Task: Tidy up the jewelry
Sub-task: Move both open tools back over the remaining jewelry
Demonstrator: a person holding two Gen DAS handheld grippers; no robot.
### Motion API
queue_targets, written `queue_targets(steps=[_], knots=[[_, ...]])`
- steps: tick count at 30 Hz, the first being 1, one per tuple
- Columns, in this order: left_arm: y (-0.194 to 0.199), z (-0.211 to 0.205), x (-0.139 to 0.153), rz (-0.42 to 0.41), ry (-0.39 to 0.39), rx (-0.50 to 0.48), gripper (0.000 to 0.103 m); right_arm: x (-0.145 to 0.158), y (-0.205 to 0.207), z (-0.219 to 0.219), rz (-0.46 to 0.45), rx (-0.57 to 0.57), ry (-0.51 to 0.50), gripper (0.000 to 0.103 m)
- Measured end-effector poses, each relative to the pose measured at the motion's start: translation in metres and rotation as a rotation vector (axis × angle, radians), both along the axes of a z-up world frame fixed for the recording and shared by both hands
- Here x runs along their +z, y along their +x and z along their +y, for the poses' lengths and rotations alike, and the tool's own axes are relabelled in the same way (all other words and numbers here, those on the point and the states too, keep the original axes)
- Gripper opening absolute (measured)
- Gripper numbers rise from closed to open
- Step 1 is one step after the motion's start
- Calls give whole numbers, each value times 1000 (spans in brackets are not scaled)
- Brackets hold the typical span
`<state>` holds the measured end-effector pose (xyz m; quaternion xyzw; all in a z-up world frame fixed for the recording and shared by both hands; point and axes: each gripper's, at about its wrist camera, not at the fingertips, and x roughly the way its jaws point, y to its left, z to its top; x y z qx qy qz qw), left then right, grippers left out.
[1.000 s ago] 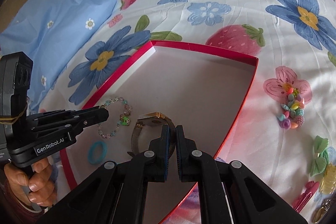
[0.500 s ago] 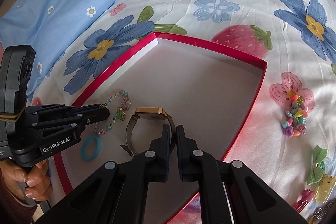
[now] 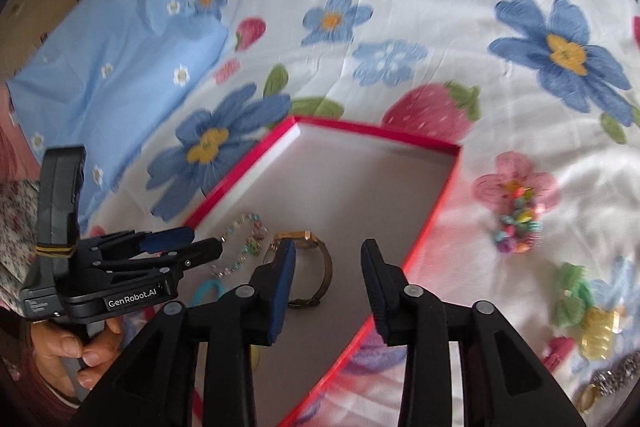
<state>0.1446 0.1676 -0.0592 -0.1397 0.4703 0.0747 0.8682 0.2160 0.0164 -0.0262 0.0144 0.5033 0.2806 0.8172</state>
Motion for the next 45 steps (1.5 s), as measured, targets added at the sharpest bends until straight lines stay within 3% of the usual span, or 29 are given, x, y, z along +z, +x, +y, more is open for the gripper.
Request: queue_targets(steps=[2, 16, 30, 45], knots=[[-8, -4, 9, -21, 0, -6, 61, 11, -5, -12, -22, -26, 18, 47], [-37, -60, 50, -86, 0, -140, 70, 47, -44, -122, -69, -228, 10, 62], [-24, -122, 59, -80, 15, -270, 70, 54, -73, -210, -77, -384, -21, 63], [15, -175, 41, -39, 25, -380, 70, 36, -66, -238, -37, -425, -43, 63]])
